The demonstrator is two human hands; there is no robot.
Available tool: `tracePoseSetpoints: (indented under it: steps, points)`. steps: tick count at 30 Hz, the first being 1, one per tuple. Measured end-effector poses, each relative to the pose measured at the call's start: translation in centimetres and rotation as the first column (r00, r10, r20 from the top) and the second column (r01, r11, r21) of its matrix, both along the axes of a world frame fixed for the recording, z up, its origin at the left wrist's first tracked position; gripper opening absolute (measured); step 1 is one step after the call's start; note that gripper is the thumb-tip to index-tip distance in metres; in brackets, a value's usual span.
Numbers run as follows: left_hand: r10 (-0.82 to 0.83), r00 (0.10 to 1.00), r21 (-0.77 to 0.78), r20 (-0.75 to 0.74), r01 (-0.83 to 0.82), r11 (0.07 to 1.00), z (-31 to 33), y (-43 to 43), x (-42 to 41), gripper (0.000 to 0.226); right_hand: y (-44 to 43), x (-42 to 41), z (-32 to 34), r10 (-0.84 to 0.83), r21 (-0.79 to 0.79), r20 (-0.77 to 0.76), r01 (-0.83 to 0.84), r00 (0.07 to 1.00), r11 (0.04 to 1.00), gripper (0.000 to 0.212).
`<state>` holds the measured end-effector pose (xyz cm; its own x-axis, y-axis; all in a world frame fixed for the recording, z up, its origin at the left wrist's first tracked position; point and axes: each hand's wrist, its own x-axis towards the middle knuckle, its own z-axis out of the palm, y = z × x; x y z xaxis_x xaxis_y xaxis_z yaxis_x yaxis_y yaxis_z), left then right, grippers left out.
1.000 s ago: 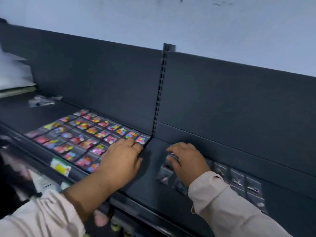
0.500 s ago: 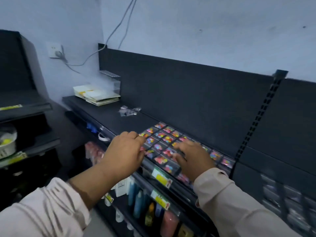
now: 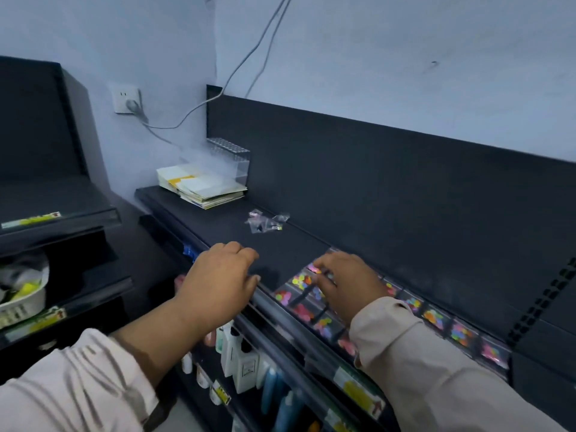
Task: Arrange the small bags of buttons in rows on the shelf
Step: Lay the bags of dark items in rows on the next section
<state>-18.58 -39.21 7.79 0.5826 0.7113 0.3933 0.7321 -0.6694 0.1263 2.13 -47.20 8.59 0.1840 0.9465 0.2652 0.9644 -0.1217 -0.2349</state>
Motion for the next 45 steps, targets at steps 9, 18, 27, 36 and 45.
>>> tracePoseSetpoints:
  steps: [9, 18, 27, 36, 45]
  points:
    - [0.1, 0.995, -0.043, 0.003, -0.099, 0.994, 0.6, 10.5, 3.8, 0.041, 12.1, 4.5, -0.7, 0.039, 0.007, -0.068, -0.038, 0.997, 0.999, 0.03]
    - [0.1, 0.995, -0.158, 0.026, -0.094, 0.983, -1.4, 20.3, 7.8, 0.043, 21.0, 7.6, -1.8, -0.014, -0.053, -0.082, 0.01, 0.996, 0.999, 0.028]
    - [-0.062, 0.998, -0.27, 0.003, 0.06, 0.961, -4.9, 33.5, 11.2, 0.033, 30.1, 7.7, -5.0, -0.17, -0.183, -0.113, 0.148, 0.979, 0.972, 0.032]
    - [-0.198, 0.98, -0.353, -0.008, 0.182, 0.918, -7.9, 43.8, 13.5, 0.028, 37.9, 7.5, -8.7, -0.324, -0.233, -0.154, 0.284, 0.933, 0.93, 0.026]
    - [-0.154, 0.988, -0.423, -0.016, 0.133, 0.896, -11.4, 49.7, 16.8, 0.021, 42.0, 9.4, -11.4, -0.412, -0.252, -0.209, 0.358, 0.887, 0.899, 0.03]
